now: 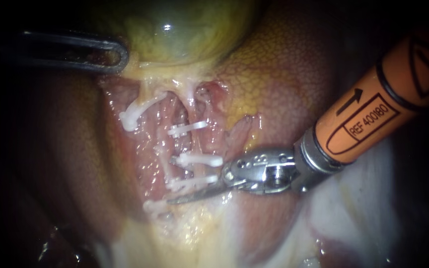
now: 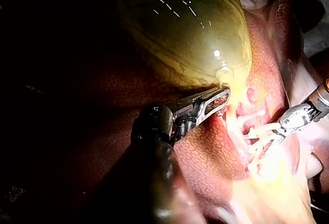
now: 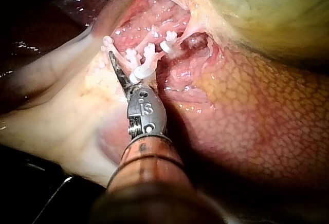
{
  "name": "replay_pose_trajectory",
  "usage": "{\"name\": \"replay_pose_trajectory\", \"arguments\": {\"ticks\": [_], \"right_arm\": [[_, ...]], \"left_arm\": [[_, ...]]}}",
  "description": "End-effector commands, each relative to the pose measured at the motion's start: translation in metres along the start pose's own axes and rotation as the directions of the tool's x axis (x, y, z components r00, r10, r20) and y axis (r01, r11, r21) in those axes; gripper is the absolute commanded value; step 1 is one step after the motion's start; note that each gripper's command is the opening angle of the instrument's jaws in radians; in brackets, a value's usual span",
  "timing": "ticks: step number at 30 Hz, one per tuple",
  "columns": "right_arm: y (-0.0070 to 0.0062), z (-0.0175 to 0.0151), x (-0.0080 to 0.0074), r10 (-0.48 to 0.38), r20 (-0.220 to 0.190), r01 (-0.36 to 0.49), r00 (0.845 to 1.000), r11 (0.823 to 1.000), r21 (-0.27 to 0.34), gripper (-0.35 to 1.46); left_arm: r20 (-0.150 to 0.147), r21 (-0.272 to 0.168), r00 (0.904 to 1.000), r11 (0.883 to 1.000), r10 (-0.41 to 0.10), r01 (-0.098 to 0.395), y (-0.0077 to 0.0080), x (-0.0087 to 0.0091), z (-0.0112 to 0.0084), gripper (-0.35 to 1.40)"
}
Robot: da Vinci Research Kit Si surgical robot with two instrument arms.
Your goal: Go to the cutting position right tube
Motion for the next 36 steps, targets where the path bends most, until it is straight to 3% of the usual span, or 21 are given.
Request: {"name": "replay_pose_trajectory", "arguments": {"ticks": [1, 7, 13, 28, 36], "right_arm": [[0.0000, 0.0000, 0.0000, 0.003, 0.000, -0.003, 1.000, 1.000, -0.002, 1.40], [0.0001, -0.0003, 0.0003, 0.005, 0.000, -0.005, 1.000, 1.000, 0.000, 1.40], [0.0007, -0.0018, 0.0017, 0.021, -0.001, -0.021, 1.000, 1.000, 0.008, 1.38], [0.0040, -0.0041, 0.0051, 0.060, -0.007, -0.059, 0.998, 0.998, 0.022, 1.38], [0.0042, -0.0037, 0.0054, 0.096, -0.009, -0.095, 0.995, 0.995, 0.043, 1.38]], "left_arm": [[0.000, 0.000, 1.0000, 1.000, 0.000, 0.000, 0.0000, 0.0000, 0.0000, -0.35], [0.000, 0.000, 1.0000, 1.000, 0.000, 0.000, 0.0000, 0.0000, 0.0000, -0.35], [0.000, 0.000, 1.0000, 1.000, 0.000, 0.000, 0.0000, 0.0000, 0.0000, -0.35], [0.000, -0.001, 1.0000, 1.000, 0.000, 0.000, 0.0000, 0.0001, 0.0000, -0.35], [0.000, -0.001, 1.0000, 1.000, 0.000, 0.000, 0.0000, 0.0001, 0.0001, -0.35]]}}
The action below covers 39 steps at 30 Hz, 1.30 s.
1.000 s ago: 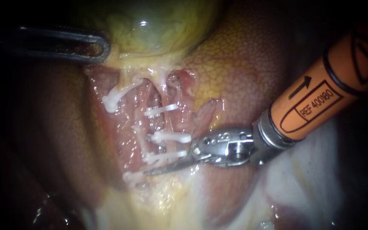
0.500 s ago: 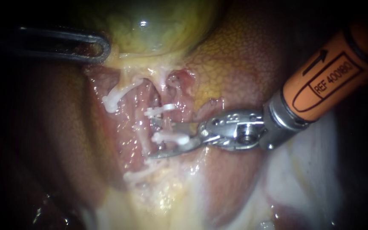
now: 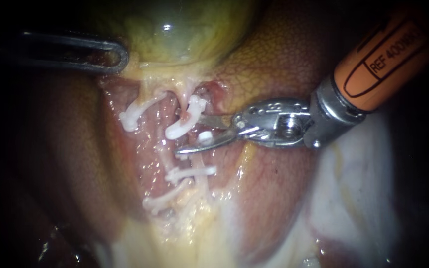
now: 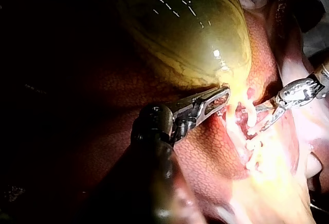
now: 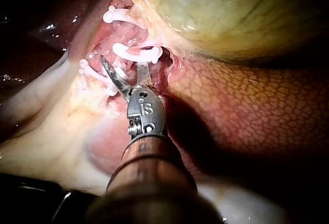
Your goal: Go to the cutting position right tube
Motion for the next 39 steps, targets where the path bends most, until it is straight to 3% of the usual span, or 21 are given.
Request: {"name": "replay_pose_trajectory", "arguments": {"ticks": [1, 6, 12, 20, 28, 36, 39], "right_arm": [[0.0000, 0.0002, -0.0001, 0.004, 0.001, -0.004, 1.000, 1.000, 0.001, 1.38], [0.0000, 0.0001, -0.0001, 0.052, 0.003, -0.052, 0.999, 0.998, 0.026, 1.38], [-0.0003, 0.0000, -0.0002, 0.159, 0.021, -0.160, 0.987, 0.984, 0.083, 1.31], [-0.0006, -0.0004, -0.0002, 0.298, 0.065, -0.304, 0.952, 0.941, 0.149, 1.30], [-0.0006, -0.0005, -0.0002, 0.349, 0.095, -0.361, 0.932, 0.914, 0.187, 1.28], [-0.0011, -0.0010, -0.0001, 0.347, 0.145, -0.370, 0.927, 0.910, 0.187, 1.26], [-0.0012, -0.0009, 0.0000, 0.347, 0.145, -0.370, 0.927, 0.910, 0.188, 1.26]], "left_arm": [[0.000, 0.000, 1.0000, 1.000, 0.000, 0.000, 0.0000, 0.0000, 0.0001, -0.35], [0.000, 0.000, 1.0000, 1.000, 0.000, 0.000, 0.0000, 0.0000, 0.0001, -0.35], [0.000, 0.000, 1.0000, 1.000, 0.000, 0.000, 0.0000, 0.0000, 0.0001, -0.35], [0.000, 0.000, 1.0000, 1.000, 0.000, 0.000, 0.0000, 0.0000, 0.0001, -0.35], [0.001, -0.001, 1.0000, 1.000, 0.000, 0.000, -0.0001, 0.0001, 0.0002, -0.35], [0.002, -0.004, 1.0000, 1.000, 0.000, 0.000, -0.0002, 0.0001, 0.0003, -0.35], [0.003, -0.005, 1.0000, 1.000, 0.000, 0.000, -0.0002, 0.0002, 0.0003, -0.35]]}}
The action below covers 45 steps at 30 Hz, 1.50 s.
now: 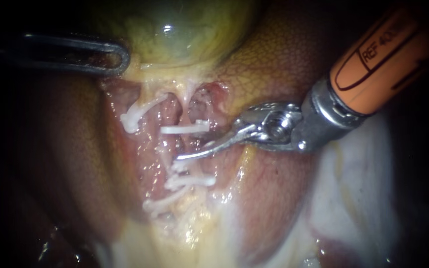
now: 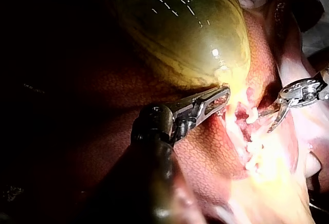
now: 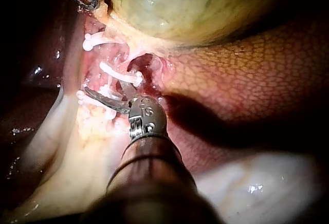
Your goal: Go to the cutting position right tube
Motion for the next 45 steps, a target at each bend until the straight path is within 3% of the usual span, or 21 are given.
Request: {"name": "replay_pose_trajectory", "arguments": {"ticks": [1, 16, 23, 36, 40, 45], "right_arm": [[0.0000, 0.0002, 0.0001, -0.002, 0.002, 0.002, 1.000, 1.000, -0.004, 1.26], [0.0001, 0.0002, 0.0002, 0.002, 0.004, -0.002, 1.000, 1.000, 0.000, 1.25], [-0.0004, -0.0013, 0.0005, 0.034, 0.009, -0.034, 0.999, 0.999, 0.011, 1.18], [-0.0001, -0.0002, 0.0001, 0.077, 0.012, -0.077, 0.997, 0.997, 0.016, 1.13], [0.0003, 0.0007, -0.0001, 0.071, -0.006, -0.071, 0.997, 0.997, 0.029, 1.16], [0.0010, 0.0018, 0.0001, 0.060, -0.058, -0.056, 0.997, 0.995, 0.077, 1.20]], "left_arm": [[0.001, -0.001, 1.0000, 1.000, 0.000, 0.000, 0.0000, 0.0000, 0.0000, -0.35], [0.000, 0.001, 1.0000, 1.000, 0.000, 0.000, 0.0000, 0.0000, 0.0001, -0.35], [-0.001, 0.003, 1.0000, 1.000, 0.000, 0.000, 0.0000, 0.0001, 0.0002, -0.35], [-0.002, 0.005, 1.0000, 1.000, 0.000, 0.000, -0.0001, 0.0002, 0.0003, -0.35], [-0.002, 0.005, 1.0000, 1.000, 0.000, 0.000, -0.0001, 0.0002, 0.0003, -0.35], [-0.002, 0.005, 1.0000, 1.000, 0.000, 0.000, -0.0001, 0.0002, 0.0003, -0.35]]}}
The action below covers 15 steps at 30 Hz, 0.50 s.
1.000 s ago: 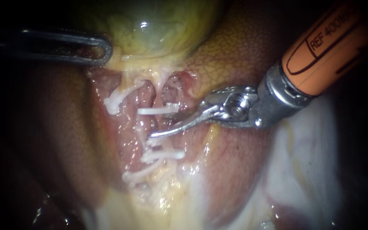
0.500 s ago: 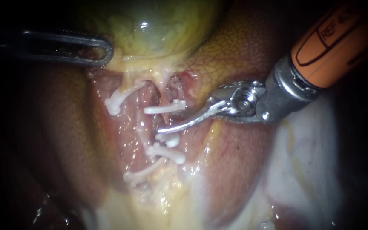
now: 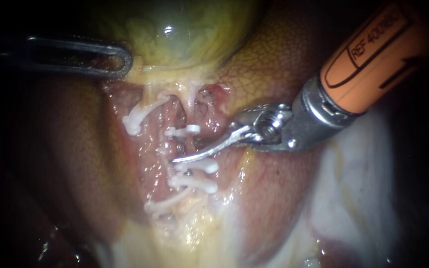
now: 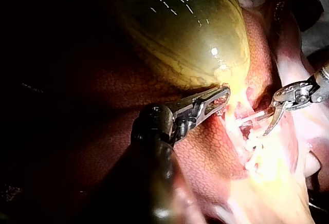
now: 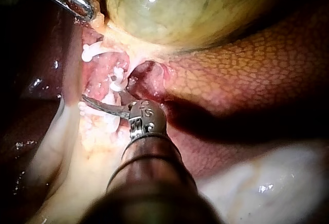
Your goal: Go to the cutting position right tube
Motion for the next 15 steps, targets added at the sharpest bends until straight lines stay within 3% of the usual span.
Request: {"name": "replay_pose_trajectory", "arguments": {"ticks": [1, 8, 15], "right_arm": [[0.0002, 0.0002, 0.0001, -0.005, -0.014, 0.005, 1.000, 1.000, 0.010, 1.20], [0.0014, 0.0003, 0.0007, -0.098, -0.097, 0.108, 0.990, 0.989, 0.102, 1.14], [0.0023, 0.0004, 0.0005, -0.258, -0.136, 0.277, 0.957, 0.949, 0.153, 0.89]], "left_arm": [[0.000, 0.000, 1.0000, 1.000, 0.000, 0.000, 0.0000, 0.0000, 0.0000, -0.35], [0.000, 0.000, 1.0000, 1.000, 0.000, 0.000, -0.0001, 0.0000, -0.0001, -0.35], [0.000, 0.000, 1.0000, 1.000, 0.000, 0.000, -0.0001, 0.0000, -0.0001, -0.35]]}}
